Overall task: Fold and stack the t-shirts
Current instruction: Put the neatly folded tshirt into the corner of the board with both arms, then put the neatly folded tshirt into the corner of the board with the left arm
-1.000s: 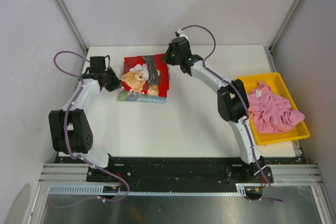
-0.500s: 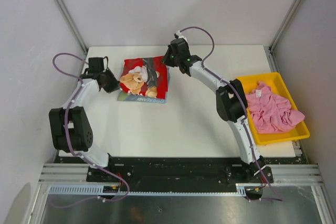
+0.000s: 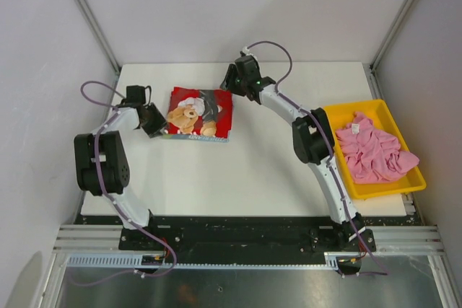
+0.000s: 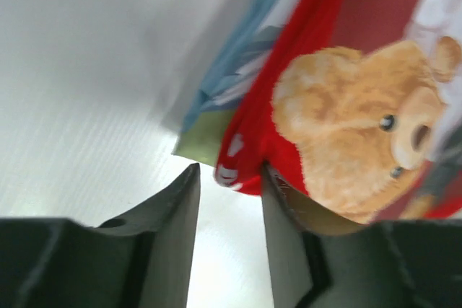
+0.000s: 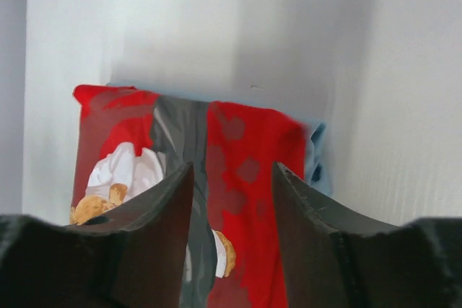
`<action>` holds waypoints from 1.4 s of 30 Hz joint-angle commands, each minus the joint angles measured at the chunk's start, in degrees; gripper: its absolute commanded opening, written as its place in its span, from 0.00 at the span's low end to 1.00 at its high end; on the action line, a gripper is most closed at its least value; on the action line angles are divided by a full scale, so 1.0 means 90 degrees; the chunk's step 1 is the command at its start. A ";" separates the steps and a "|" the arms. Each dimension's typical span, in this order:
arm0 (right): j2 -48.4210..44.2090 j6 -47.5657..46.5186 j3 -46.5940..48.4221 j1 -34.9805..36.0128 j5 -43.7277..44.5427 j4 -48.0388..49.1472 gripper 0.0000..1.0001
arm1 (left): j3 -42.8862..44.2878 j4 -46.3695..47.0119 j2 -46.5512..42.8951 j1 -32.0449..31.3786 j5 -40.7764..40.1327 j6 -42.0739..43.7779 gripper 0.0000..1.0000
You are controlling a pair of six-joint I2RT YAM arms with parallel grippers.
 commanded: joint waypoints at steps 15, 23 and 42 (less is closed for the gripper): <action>-0.1738 -0.0205 -0.0968 -0.0948 -0.0224 -0.1325 0.62 | 0.0927 -0.0001 -0.1018 -0.1379 -0.0384 0.0910 0.59; -0.3619 0.0015 -0.3851 -0.1507 -0.0467 -0.0825 0.61 | 0.1239 -0.0008 0.0075 -0.3209 -0.0064 0.0656 0.60; -0.4834 -0.0315 -0.5191 -0.1777 -0.0348 -0.1240 0.59 | 0.2863 -0.0046 0.2635 -0.4121 -0.0477 -0.0204 0.55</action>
